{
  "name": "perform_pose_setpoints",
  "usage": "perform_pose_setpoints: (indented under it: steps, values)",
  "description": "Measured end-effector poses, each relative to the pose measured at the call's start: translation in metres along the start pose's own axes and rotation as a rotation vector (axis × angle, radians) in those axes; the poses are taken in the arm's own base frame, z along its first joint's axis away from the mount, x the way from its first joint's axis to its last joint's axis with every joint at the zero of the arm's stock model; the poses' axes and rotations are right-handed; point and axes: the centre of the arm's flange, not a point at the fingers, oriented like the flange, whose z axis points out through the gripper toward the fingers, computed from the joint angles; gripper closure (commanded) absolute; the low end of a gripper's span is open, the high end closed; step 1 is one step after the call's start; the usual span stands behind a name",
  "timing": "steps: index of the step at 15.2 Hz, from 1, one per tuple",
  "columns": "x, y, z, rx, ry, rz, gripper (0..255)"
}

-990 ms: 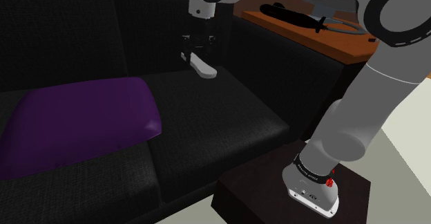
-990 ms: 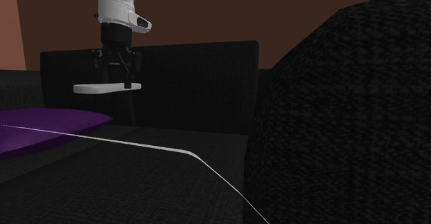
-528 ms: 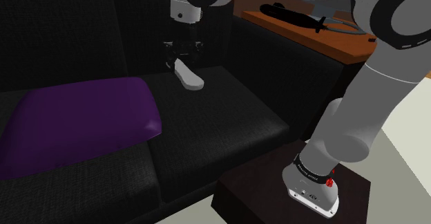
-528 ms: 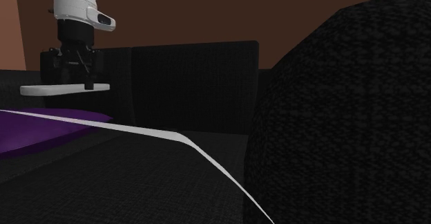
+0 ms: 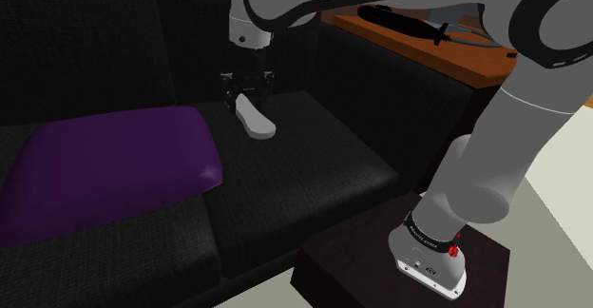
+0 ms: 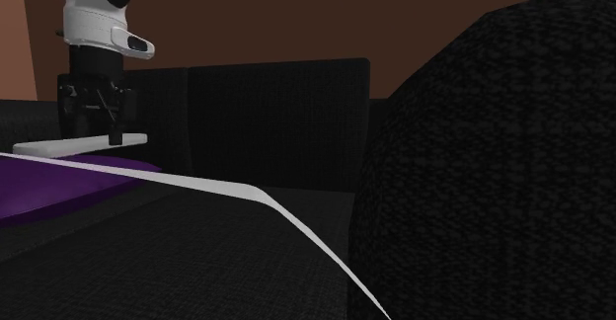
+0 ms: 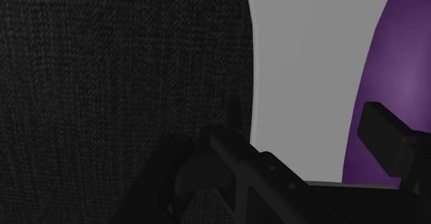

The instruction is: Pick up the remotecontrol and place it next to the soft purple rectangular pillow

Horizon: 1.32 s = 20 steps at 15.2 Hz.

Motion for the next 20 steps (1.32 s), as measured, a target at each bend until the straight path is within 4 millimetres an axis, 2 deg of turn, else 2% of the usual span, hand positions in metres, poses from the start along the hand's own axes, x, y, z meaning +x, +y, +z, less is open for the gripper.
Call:
perform_pose_setpoints:
  steps: [20]
  values:
    - [0.004, 0.006, 0.105, 0.0, 0.0, 0.0, 255]
